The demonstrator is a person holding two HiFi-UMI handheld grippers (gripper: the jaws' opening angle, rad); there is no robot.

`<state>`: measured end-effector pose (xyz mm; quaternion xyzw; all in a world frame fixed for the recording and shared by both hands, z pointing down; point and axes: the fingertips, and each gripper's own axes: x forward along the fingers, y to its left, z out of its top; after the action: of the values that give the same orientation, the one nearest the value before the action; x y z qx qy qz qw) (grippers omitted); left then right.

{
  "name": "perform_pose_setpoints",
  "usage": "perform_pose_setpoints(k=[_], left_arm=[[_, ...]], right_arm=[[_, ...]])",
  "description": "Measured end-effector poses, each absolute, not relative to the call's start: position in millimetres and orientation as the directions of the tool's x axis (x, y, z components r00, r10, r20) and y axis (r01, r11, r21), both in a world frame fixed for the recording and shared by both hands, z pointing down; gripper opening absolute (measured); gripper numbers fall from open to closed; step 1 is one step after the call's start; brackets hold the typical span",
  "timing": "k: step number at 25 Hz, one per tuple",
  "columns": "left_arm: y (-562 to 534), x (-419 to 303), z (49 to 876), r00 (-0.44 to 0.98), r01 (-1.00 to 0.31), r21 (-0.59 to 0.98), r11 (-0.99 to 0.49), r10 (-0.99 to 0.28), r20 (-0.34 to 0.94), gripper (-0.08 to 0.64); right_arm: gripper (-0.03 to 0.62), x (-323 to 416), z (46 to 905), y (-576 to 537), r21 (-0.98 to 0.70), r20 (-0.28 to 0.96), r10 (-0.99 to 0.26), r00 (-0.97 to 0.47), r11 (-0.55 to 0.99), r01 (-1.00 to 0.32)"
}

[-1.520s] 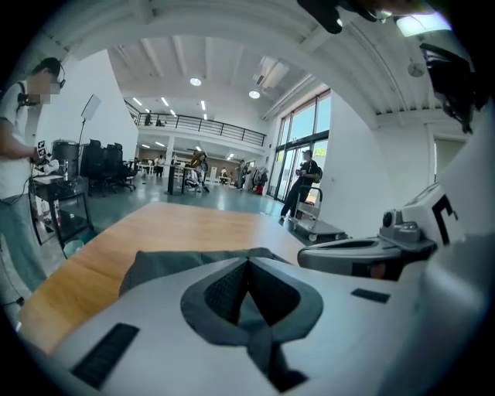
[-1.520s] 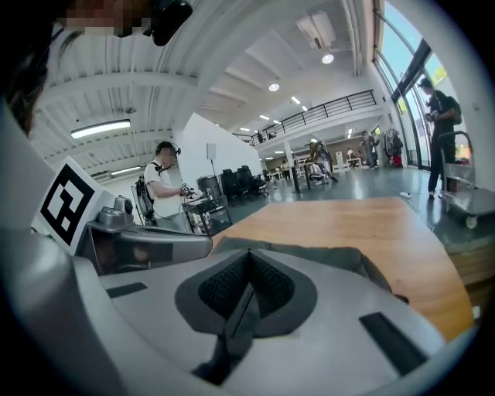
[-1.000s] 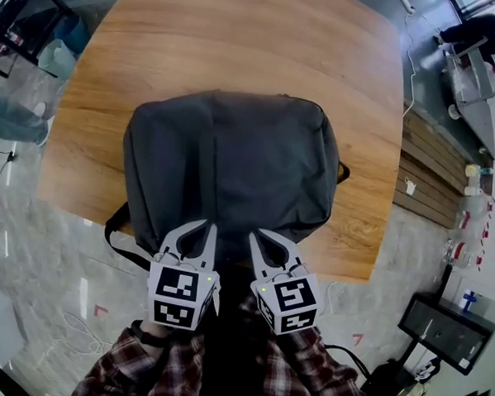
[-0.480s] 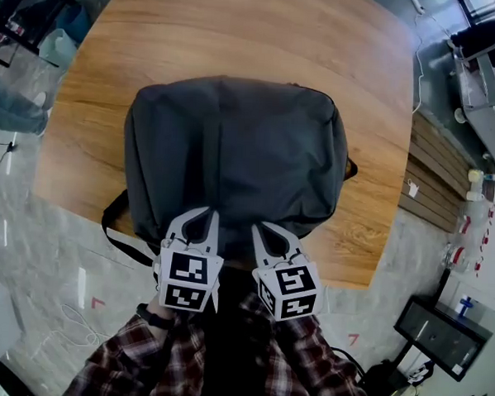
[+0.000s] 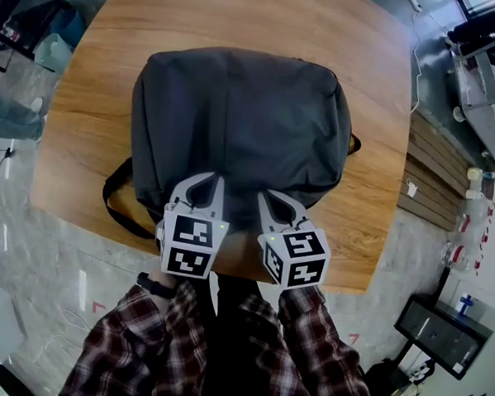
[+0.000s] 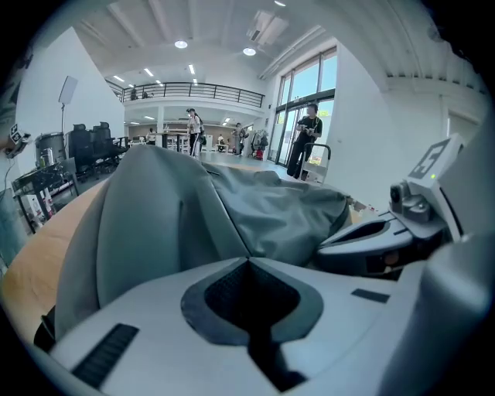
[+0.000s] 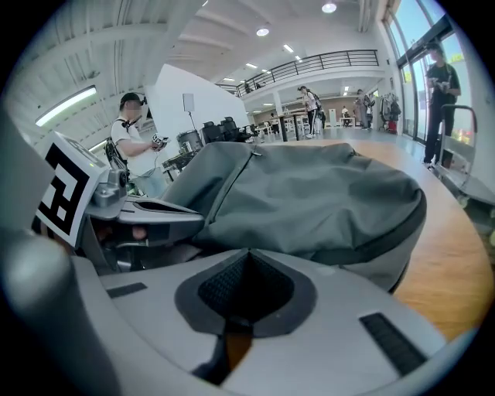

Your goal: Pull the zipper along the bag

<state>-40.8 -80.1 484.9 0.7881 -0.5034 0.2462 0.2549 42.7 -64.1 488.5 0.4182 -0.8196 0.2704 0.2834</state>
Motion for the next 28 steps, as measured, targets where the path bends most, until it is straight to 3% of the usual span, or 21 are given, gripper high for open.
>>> perform_pose_setpoints(k=[10,17,20,28], left_arm=[[-94,-38,480,0.403,-0.908,0.162,-0.387,-0.693,0.598,0.009],[-94,-41,479,0.478,-0.875,0.251,-0.414,-0.656,0.585,0.009],[-94,-42,479,0.512,-0.857,0.289,-0.427,-0.637,0.575,0.009],[-92,-40,477,0.580,-0.814,0.356,-0.460,-0.607,0.543,0.009]], right_arm=[[0.009,43,464,-59,-0.183,0.640,-0.608,-0.469,0.472,-0.862],[0.012,-6,482,5,-0.206,0.741,-0.462,-0.488,0.536,-0.819],[0.057,-12,497,9,-0.195,0.778,-0.438,-0.450,0.512,-0.836],[0.075,-19,493,0,-0.034,0.783,-0.519,-0.343,0.515,-0.856]])
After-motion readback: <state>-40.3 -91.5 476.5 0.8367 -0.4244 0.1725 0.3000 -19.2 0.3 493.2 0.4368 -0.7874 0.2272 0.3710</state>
